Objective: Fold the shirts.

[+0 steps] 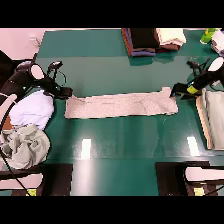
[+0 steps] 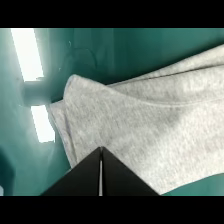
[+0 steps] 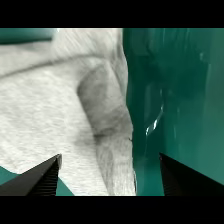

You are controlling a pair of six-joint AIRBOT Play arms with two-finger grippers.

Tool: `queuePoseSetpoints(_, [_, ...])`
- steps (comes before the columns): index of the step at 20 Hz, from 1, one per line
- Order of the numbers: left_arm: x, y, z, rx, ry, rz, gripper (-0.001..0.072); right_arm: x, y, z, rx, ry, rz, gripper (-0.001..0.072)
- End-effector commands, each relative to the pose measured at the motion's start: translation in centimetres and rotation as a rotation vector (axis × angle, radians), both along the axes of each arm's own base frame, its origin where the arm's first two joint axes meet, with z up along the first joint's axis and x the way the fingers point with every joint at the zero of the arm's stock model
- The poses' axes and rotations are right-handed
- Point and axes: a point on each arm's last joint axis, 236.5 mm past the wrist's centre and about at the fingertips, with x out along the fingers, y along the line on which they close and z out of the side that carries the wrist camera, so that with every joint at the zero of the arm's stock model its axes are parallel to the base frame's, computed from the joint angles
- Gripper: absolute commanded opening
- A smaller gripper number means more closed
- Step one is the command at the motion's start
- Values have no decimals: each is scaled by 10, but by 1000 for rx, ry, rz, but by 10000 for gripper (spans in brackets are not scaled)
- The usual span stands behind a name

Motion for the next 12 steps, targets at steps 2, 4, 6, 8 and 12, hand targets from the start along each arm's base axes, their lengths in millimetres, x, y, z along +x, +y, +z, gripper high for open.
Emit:
queuePoseSetpoints(2, [-1, -6, 1, -26, 7, -2, 28, -10, 18, -39, 90, 30, -55, 699])
queuePoseSetpoints(4, [-1, -6, 1, -27, 7, -2, 28, -7, 28, -46, 95, 44, -32, 694])
queuePoseSetpoints(6, [-1, -6, 1, -29, 7, -2, 28, -1, 36, -49, 94, 44, -6, 636])
queuePoseSetpoints(8, [-1, -6, 1, -29, 7, -2, 28, 3, 43, -50, 85, 39, 18, 511])
queuePoseSetpoints(12, [-2, -12, 3, -53, 9, 3, 28, 2, 35, -53, 42, 38, 36, 77])
